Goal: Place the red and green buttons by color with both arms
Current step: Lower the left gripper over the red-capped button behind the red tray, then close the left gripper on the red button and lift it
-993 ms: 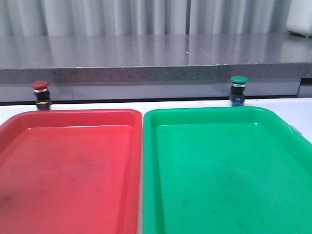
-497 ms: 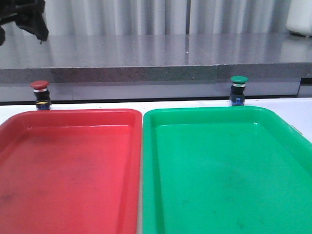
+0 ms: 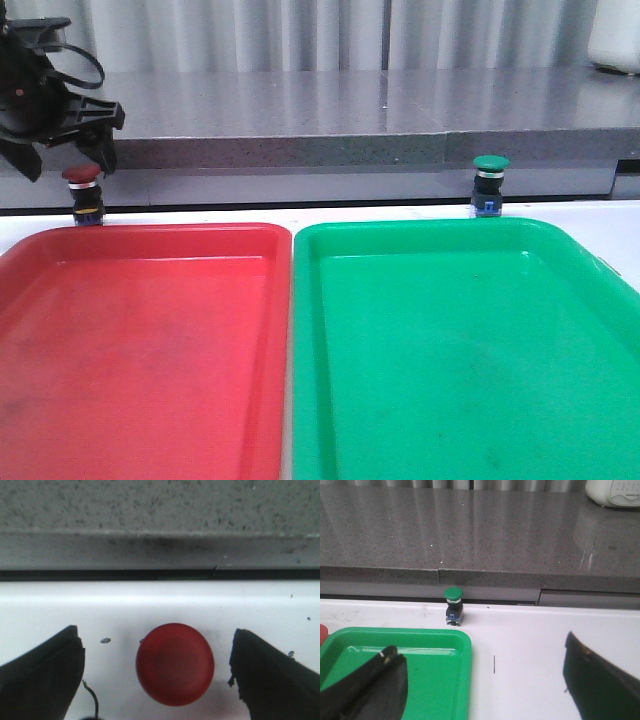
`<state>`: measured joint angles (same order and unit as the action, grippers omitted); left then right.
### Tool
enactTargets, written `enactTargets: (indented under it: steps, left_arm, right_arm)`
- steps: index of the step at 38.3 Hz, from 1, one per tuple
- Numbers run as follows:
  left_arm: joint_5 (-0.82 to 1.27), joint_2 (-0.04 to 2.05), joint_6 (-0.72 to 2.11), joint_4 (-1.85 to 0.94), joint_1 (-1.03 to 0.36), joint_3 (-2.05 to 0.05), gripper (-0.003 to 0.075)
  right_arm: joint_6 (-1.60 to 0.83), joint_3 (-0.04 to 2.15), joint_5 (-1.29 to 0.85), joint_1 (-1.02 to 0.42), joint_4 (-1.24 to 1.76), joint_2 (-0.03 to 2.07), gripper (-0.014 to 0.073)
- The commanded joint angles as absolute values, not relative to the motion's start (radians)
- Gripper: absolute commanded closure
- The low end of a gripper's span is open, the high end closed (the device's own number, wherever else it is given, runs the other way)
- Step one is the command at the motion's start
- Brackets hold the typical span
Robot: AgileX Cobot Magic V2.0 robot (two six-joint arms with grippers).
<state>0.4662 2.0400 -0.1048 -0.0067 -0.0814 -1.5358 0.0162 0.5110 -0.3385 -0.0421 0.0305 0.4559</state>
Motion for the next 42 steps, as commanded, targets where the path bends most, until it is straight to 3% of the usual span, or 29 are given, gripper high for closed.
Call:
enactTargets:
  steps: [1,25,35,42]
  left_arm:
    - [0.431,1.998,-0.116,-0.02,-0.082,-1.573,0.0172]
    - [0.434,1.984,-0.116,-0.024,-0.082,-1.573,0.0608]
    - [0.543,1.808,-0.087,-0.024,-0.094,-1.561,0.0626]
    - [0.501,1.623,-0.084,-0.012,-0.165,-1.416,0.0625]
  right_arm:
    - [0.014,0.547,-0.267,-0.035,0.032,0.469,-0.0053]
    - [0.014,0.547,-0.267,-0.035,0.032,0.469,-0.0053]
    - [0.014,0.547,-0.267,-0.035,0.032,0.469,-0.0053]
    - [0.014,0.547,-0.267,-0.035,0.032,0.469,-0.0053]
